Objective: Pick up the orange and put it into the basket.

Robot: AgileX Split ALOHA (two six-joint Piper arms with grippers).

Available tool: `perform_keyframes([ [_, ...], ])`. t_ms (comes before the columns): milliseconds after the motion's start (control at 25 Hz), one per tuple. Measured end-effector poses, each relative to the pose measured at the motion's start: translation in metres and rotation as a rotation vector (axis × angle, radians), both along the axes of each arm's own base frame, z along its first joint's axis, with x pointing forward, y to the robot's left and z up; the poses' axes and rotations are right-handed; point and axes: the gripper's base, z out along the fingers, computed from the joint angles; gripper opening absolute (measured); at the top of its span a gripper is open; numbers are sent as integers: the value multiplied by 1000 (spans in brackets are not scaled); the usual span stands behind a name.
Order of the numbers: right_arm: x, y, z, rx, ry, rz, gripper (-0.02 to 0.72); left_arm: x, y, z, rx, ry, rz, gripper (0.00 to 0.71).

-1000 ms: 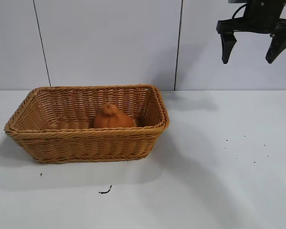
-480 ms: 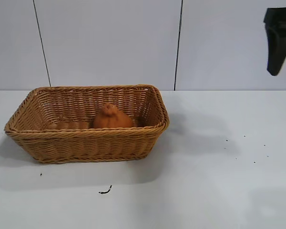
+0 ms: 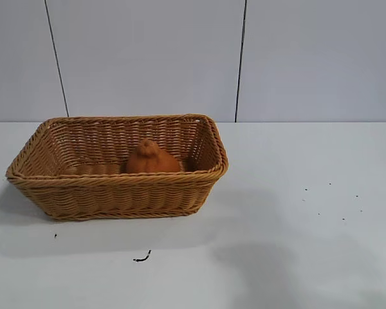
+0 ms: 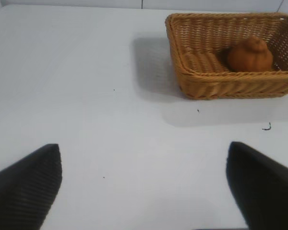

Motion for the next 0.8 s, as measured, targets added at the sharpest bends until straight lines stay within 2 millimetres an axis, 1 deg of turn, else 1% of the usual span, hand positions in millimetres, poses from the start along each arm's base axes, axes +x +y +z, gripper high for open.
perform_keyframes([
  [240, -30, -2, 7, 13, -191, 1, 694, 0, 0, 0, 0, 0, 0, 666],
  [520, -60, -4, 10, 27, -385, 0, 694, 0, 0, 0, 0, -2, 0, 666],
  [600, -64, -5, 10, 30, -411, 0, 694, 0, 0, 0, 0, -1, 0, 666],
  [800, -64, -5, 10, 34, -412, -4, 694, 0, 0, 0, 0, -1, 0, 666],
])
